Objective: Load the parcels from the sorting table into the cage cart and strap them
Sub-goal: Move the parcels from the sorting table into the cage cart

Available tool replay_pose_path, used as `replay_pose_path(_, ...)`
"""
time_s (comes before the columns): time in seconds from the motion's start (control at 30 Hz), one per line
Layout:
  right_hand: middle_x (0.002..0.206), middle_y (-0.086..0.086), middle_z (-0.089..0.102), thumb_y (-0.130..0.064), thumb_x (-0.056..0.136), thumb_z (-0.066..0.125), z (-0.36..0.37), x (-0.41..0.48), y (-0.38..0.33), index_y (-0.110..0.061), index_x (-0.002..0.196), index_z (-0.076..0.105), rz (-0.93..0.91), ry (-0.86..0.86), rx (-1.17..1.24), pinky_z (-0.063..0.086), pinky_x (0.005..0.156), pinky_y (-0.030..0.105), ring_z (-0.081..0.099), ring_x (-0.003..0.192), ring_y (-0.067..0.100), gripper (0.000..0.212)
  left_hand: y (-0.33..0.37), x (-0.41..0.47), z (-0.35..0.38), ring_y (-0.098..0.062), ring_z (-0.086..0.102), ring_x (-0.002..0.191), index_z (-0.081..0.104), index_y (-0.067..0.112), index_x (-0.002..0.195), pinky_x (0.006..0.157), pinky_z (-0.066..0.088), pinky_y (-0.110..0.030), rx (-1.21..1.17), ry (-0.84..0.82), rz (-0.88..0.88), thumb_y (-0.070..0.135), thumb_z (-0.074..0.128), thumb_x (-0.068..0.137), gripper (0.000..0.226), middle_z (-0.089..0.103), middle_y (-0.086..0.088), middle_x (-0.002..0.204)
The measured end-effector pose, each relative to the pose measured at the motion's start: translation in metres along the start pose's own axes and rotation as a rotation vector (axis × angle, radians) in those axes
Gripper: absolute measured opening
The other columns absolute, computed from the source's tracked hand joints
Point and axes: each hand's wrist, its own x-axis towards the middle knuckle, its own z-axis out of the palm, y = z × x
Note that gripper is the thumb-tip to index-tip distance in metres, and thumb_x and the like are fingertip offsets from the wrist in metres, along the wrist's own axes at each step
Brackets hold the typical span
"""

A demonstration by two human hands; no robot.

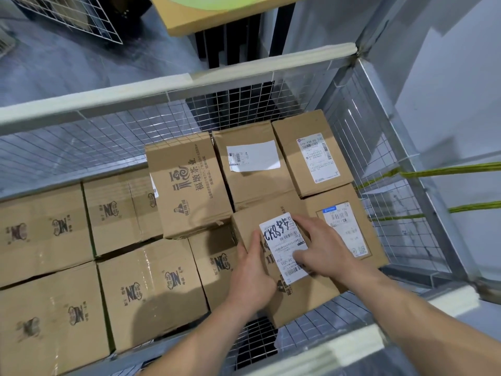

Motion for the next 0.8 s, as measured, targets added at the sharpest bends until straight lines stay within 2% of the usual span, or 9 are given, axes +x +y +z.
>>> replay_pose_path(0.1, 0.107, -0.008, 0.066, -0.027, 0.073, 0.069, -0.001, -0.001, -0.011, -0.040, 0.136, 0.049, 0.065, 0.029, -0.008, 0.049, 0.075, 0.032, 0.059, 0.098, 0.015, 0.067, 0.002, -0.004, -0.012, -0.026, 0.052, 0.121, 0.015, 0.055, 0.143, 0.097, 0.048, -0.036, -0.054, -0.006, -0.028, 0.024, 0.075, 0.074, 0.097, 0.040, -0.008, 0.140)
replay_pose_path(0.23, 0.114, 0.000, 0.064, -0.044, 0.078, 0.066, -0.006, -0.008, -0.027, -0.037, 0.136, 0.045, 0.164, 0.064, -0.101, 0.052, 0.079, 0.037, 0.060, 0.100, 0.021, 0.062, 0.008, -0.014, -0.029, -0.024, 0.049, 0.127, 0.010, 0.049, 0.150, 0.097, 0.048, -0.034, -0.050, -0.026, -0.050, 0.024, 0.073, 0.077, 0.100, 0.035, 0.000, 0.149)
replay_pose_path(0.33, 0.113, 0.001, 0.062, -0.051, 0.077, 0.066, -0.009, -0.015, -0.035, -0.036, 0.128, 0.043, 0.210, 0.103, -0.101, 0.053, 0.079, 0.041, 0.060, 0.098, 0.023, 0.059, 0.014, -0.023, -0.032, -0.026, 0.046, 0.130, 0.011, 0.053, 0.148, 0.104, 0.045, -0.042, -0.059, -0.034, -0.036, 0.035, 0.075, 0.077, 0.097, 0.035, 0.000, 0.148)
replay_pose_path(0.43, 0.109, 0.001, 0.060, -0.054, 0.078, 0.068, -0.015, -0.021, -0.039, -0.038, 0.125, 0.041, 0.240, 0.131, -0.137, 0.052, 0.077, 0.039, 0.060, 0.093, 0.023, 0.057, 0.022, -0.028, -0.033, -0.027, 0.050, 0.125, 0.014, 0.059, 0.143, 0.103, 0.044, -0.043, -0.048, -0.022, -0.017, 0.047, 0.076, 0.074, 0.093, 0.041, 0.001, 0.139)
replay_pose_path(0.63, 0.129, 0.002, 0.059, -0.054, 0.082, 0.065, -0.038, -0.021, -0.056, -0.038, 0.136, 0.049, 0.246, 0.241, -0.163, 0.051, 0.083, 0.037, 0.060, 0.111, 0.026, 0.059, 0.044, -0.032, -0.052, -0.018, 0.058, 0.108, 0.025, 0.058, 0.137, 0.094, 0.052, -0.039, -0.136, -0.001, -0.005, 0.050, 0.076, 0.072, 0.083, 0.054, 0.007, 0.129)
replay_pose_path(0.8, 0.134, -0.002, 0.061, -0.055, 0.078, 0.067, -0.063, -0.027, -0.082, -0.037, 0.134, 0.052, 0.219, 0.246, -0.112, 0.051, 0.091, 0.039, 0.059, 0.117, 0.023, 0.061, 0.070, -0.053, -0.088, -0.016, 0.055, 0.106, 0.028, 0.043, 0.147, 0.094, 0.048, -0.032, -0.081, 0.041, 0.061, 0.047, 0.074, 0.082, 0.080, 0.055, 0.012, 0.131)
